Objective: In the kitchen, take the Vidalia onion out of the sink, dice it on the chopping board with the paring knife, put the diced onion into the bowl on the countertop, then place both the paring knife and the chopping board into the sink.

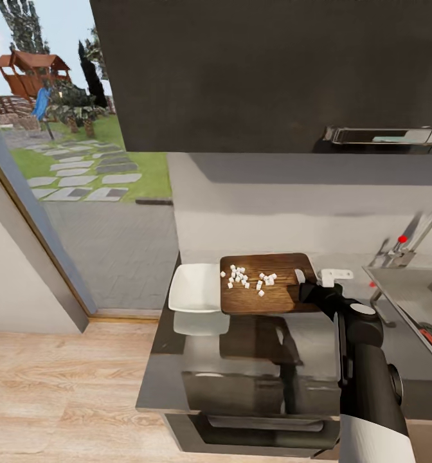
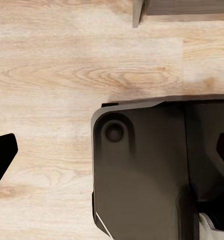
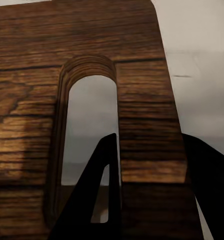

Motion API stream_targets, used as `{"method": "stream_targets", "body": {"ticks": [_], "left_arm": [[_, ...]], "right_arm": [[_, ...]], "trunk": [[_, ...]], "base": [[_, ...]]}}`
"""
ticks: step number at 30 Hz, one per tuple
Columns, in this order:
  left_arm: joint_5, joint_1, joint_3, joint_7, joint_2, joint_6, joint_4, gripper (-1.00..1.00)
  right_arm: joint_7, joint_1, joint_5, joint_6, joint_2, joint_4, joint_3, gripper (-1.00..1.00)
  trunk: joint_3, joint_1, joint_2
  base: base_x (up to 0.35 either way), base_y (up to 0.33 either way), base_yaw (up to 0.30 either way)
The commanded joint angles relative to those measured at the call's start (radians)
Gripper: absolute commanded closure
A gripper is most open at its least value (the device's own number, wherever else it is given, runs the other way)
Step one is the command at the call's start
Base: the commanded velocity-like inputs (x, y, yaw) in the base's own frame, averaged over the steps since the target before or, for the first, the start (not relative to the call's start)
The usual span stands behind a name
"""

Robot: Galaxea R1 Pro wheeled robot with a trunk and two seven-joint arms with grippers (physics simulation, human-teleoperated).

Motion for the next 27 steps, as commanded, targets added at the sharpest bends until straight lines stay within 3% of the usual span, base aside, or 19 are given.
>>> {"method": "stream_targets", "body": {"ticks": [1,15,27], "left_arm": [[0.009,0.000,-0.008,0.009,0.002,-0.002,-0.001,-1.00],[0.009,0.000,-0.008,0.009,0.002,-0.002,-0.001,-1.00],[0.009,0.000,-0.008,0.009,0.002,-0.002,-0.001,-1.00]], "right_arm": [[0.010,-0.001,0.010,0.003,0.001,-0.001,-0.002,1.00],[0.010,-0.001,0.010,0.040,0.001,-0.002,0.000,1.00],[0.008,-0.001,0.010,0.043,0.001,-0.001,0.000,1.00]], "trunk": [[-0.001,0.001,-0.002],[0.001,0.001,-0.002],[0.001,0.001,-0.002]], "base": [[0.013,0.008,0.000],[0.001,0.005,0.000],[0.075,0.116,0.000]]}}
